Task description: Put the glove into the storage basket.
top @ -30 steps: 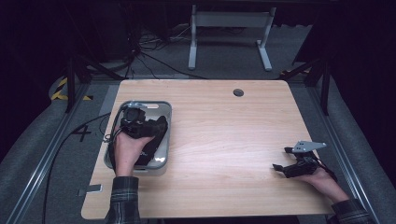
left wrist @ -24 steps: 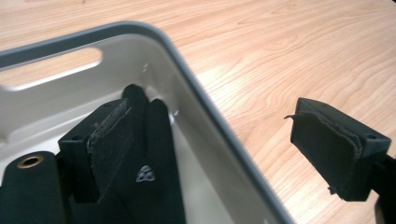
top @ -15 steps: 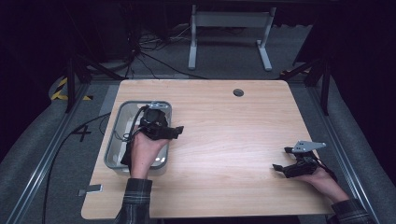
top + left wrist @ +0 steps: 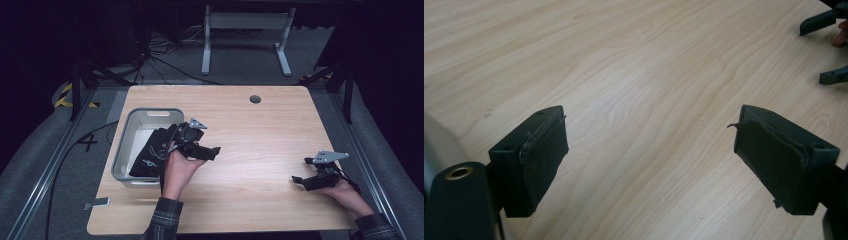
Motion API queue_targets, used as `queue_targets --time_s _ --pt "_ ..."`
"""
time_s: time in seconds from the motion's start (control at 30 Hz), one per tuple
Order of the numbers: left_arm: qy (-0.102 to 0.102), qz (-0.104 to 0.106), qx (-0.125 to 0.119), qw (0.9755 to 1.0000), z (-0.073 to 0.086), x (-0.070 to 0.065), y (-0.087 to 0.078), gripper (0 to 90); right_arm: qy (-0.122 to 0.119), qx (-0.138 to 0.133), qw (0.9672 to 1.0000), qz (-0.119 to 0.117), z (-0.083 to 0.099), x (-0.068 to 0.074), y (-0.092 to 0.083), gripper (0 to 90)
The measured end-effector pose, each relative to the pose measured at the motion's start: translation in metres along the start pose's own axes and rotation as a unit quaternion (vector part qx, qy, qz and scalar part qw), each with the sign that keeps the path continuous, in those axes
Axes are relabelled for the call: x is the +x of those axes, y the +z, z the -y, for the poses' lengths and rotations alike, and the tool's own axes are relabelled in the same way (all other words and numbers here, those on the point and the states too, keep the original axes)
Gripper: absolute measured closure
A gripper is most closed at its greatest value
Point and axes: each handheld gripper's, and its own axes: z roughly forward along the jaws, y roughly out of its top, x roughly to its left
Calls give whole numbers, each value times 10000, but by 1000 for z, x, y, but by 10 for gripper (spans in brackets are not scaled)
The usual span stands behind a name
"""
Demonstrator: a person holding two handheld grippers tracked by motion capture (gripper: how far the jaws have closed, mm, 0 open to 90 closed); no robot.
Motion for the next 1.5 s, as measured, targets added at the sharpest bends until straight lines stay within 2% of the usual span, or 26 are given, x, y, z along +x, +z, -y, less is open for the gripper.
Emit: queue_targets --time_s 0.27,0.5,0.77,0.93,1.17,1.33,1.37,1.4,1.43,1.47,1.5 --pt "180 76 116 9997 6 -25 24 145 -6 11 10000 -15 0 0 0 63" --pt "282 173 181 9993 14 -41 42 146 -6 11 10000 -17 0 0 0 63" --pt "525 196 241 9981 28 -57 65 144 -7 11 10000 -16 0 0 0 63" --pt "613 192 404 9971 37 -63 79 143 -7 14 10000 -19 0 0 0 62" --pt "742 151 486 9959 47 -66 91 137 -8 4 10000 -24 0 0 0 58" --pt "853 147 480 9951 51 -68 97 87 -9 10 10000 -18 0 0 0 57" --pt "979 70 469 9941 52 -71 99 78 -8 4 10000 -22 0 0 0 57" --pt "979 70 469 9941 52 -71 99 67 -8 4 10000 -22 0 0 0 57" --pt "1061 67 484 9932 53 -72 100 41 -10 5 10000 -24 0 0 0 57" --pt "1087 111 444 9930 54 -73 101 41 -10 5 10000 -24 0 0 0 57" --pt "1132 144 332 9929 57 -73 103 0 -11 10 10000 -17 0 0 0 57"
